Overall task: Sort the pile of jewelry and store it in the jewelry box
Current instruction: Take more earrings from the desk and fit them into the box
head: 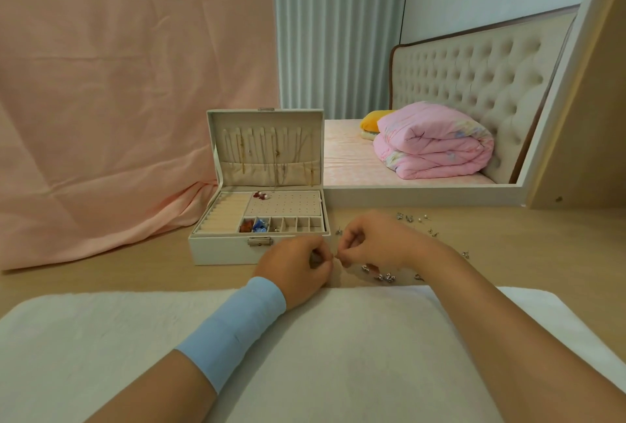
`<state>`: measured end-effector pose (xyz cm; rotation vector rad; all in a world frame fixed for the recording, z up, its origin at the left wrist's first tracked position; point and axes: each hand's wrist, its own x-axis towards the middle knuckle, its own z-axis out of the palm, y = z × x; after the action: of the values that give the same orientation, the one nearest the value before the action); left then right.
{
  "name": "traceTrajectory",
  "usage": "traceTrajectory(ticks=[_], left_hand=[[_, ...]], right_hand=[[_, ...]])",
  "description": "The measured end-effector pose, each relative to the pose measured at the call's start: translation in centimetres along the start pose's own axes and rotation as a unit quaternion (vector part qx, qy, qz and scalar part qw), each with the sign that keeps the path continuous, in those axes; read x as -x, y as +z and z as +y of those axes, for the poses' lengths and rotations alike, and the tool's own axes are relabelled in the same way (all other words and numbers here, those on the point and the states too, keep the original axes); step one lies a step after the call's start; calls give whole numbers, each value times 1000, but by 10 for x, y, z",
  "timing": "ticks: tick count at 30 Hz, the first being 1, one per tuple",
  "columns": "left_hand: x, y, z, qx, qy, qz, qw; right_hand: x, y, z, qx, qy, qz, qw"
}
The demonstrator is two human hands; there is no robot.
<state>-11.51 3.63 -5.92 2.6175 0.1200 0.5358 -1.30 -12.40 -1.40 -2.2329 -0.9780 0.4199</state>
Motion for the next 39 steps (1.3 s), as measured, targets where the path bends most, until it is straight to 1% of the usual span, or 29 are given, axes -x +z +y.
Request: traceTrajectory(ticks=[3, 7, 11, 15, 18, 21, 23, 26, 29, 34, 39], left_hand=[[-4, -6, -3, 87, -14, 30, 996], [-7, -12, -5, 196, -38, 56, 978], [-8, -18, -3, 267, -74, 54, 959], [-10, -27, 0, 333, -105, 72, 934], [-13, -37, 3, 370, -130, 88, 916], [-21, -52, 3, 411, -162, 85, 893], [-29, -65, -2, 421, -170, 70, 888], [-40, -87, -14, 393, -150, 50, 906], [-50, -102, -29, 359, -140, 65, 921], [-63, -113, -56, 351, -149, 92, 920], [-66, -116, -81, 376, -162, 106, 906]], right_hand=[[-5, 4, -3, -55, -28, 49, 997], [-6, 7, -10, -120, -46, 72, 989], [-6, 11, -16, -127, -69, 98, 985], [-10, 15, -20, -135, -67, 120, 981], [-14, 19, -29, -171, -92, 138, 971], [-23, 19, -40, -160, -123, 163, 966], [-33, 17, -48, -131, -132, 183, 965], [-46, 13, -64, -99, -129, 210, 964], [-65, 12, -80, -92, -132, 223, 962], [-94, 22, -99, -123, -155, 211, 957], [-118, 34, -108, -173, -167, 190, 952]])
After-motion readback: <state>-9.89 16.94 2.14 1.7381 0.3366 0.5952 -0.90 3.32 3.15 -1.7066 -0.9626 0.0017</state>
